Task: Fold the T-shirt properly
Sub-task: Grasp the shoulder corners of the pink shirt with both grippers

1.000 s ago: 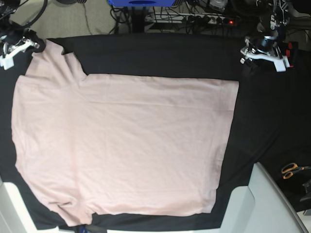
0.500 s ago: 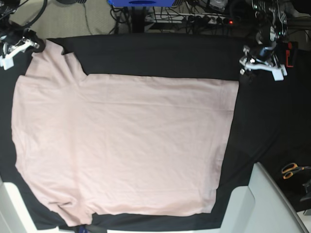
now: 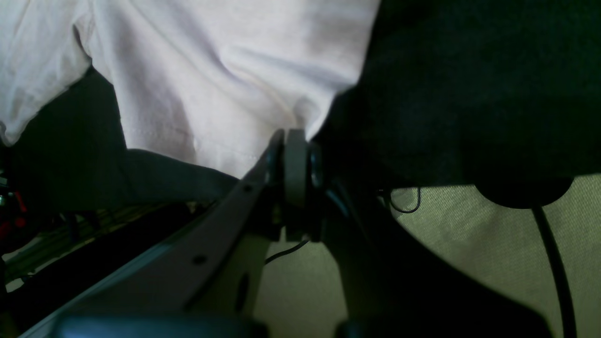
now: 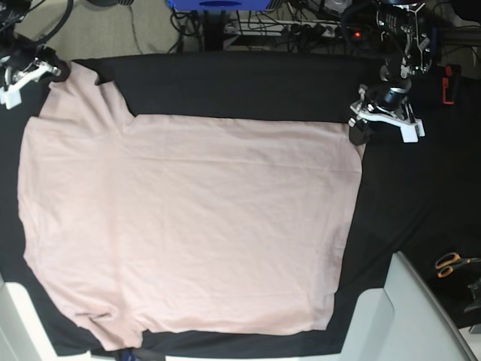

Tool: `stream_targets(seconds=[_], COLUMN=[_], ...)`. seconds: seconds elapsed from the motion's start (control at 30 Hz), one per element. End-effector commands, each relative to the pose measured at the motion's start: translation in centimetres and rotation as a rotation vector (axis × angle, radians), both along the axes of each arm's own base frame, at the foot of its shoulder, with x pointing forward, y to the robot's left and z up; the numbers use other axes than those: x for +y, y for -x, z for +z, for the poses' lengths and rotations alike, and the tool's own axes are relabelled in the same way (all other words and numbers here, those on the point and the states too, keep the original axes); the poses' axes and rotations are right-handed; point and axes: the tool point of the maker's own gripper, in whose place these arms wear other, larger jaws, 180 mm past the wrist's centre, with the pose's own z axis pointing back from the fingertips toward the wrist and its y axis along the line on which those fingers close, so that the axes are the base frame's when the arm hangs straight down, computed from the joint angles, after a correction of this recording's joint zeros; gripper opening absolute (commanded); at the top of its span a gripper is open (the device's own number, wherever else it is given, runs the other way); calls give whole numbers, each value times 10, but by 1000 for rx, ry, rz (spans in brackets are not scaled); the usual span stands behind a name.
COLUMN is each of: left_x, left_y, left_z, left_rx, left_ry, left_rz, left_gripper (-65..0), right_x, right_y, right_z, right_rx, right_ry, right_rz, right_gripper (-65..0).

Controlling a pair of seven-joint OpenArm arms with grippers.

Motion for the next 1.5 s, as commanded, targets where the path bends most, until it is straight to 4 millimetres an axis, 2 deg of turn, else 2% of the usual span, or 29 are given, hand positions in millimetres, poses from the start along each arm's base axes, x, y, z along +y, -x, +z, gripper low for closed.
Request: stream_targets(seconds=[0.0,0.43,0.47,0.57,0.87,0.93,1.1,1.2,1.3,1.4,1.47], left_x=[-5,-4,-5,-6,-11,-10,-10,-13,-13,-14,-13], left_y=[1,2,2,2,6,1,5,9,9,6,-4], left_z=[-3,-4,-4,-4,-7,1,23,31,35,38,42], left_rx=[27,28,28,26,69,47,0,-15,-22,-32,-43], left_ry=[-1,1,3,4,12,3,-35,-48,-54,-57,-61], left_rz=[-22,-17,-18,-17,-51,-58,-85,-101,-104,-108,-93], left_gripper=[-403,-416,-449,-650,-650,-650,-650,-650,-650,-650,-650], right_x=[-8,-8,-8,-8,-11,-14,-18,-9,-6,-6,-6], right_y=[-3,-7,-7,-7,-10,-11,-10,-11,-20,-44,-59], right_z=[4,5,5,5,11,17,37,48,62,72,78], right_rx=[-8,-16,-16,-16,-31,-41,-17,-12,-35,-80,-105], right_ry=[20,20,20,20,45,70,130,149,184,197,199], right_rz=[4,4,4,4,14,26,105,146,178,187,192], right_gripper=[-645,-645,-645,-645,-645,-645,-644,-644,-644,-644,-644])
